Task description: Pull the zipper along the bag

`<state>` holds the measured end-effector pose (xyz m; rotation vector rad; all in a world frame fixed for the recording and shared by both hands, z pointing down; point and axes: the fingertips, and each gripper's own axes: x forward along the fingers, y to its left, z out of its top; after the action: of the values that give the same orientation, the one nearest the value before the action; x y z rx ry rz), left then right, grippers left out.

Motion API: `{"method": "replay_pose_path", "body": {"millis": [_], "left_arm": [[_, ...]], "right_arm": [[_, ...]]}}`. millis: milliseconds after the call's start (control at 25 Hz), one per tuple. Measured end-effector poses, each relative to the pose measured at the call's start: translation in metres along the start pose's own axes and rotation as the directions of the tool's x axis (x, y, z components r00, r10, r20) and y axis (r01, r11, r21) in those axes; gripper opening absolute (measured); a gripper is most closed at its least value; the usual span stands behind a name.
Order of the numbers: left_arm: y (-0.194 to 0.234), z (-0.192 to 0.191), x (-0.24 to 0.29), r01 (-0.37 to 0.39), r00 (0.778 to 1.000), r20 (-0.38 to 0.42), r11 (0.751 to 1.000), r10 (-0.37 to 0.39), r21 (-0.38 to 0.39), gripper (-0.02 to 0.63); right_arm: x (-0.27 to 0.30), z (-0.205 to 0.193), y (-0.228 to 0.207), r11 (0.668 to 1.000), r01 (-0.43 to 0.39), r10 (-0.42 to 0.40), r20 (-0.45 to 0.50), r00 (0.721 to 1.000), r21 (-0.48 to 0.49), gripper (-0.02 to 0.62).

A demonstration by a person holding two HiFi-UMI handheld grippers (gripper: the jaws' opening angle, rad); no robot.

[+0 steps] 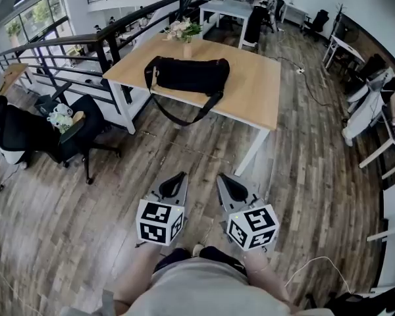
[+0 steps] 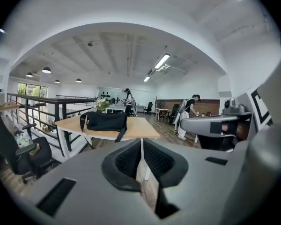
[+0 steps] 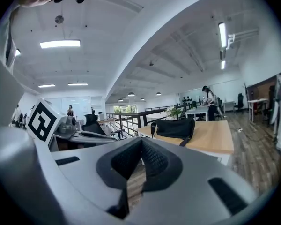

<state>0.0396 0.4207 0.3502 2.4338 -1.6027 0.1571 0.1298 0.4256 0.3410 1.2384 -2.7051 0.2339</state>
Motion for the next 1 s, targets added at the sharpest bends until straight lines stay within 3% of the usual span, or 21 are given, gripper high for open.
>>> {"method": "replay_pose_path", "body": {"millis": [120,440,680,1000], "left_arm": [[-0.007,0.000,0.001,0.016,1.000,0.020,1.000,-0.017,0.018,0.029],[-0.011,-0.007,0.005,-0.043,0.998,0.054,0.998,0.045,-0.040,0.029],[-0.027,-0.026,0.019,-0.022,1.000,-0.014,0.999,0.021,-0.029,0.029],[0.003,-0.019,0.054,-0.041,0.999,-0.031,0.999,0.040,-0.028,0.031]], "right_arm": [[-0.001,-0.007,-0.006,1.000,0.012,-0.012,-0.027,1.000,-0.007,0.005],[-0.012,-0.024,-0.022,1.000,0.001,-0.001,-0.050,0.999,-0.009,-0.003],[-0.013,-0.039,-0.034,0.999,-0.006,0.008,-0.053,0.999,0.035,-0.003],[0.021,-0.038,-0.056,0.999,0.007,-0.003,-0.083,0.997,0.038,0.046]]}}
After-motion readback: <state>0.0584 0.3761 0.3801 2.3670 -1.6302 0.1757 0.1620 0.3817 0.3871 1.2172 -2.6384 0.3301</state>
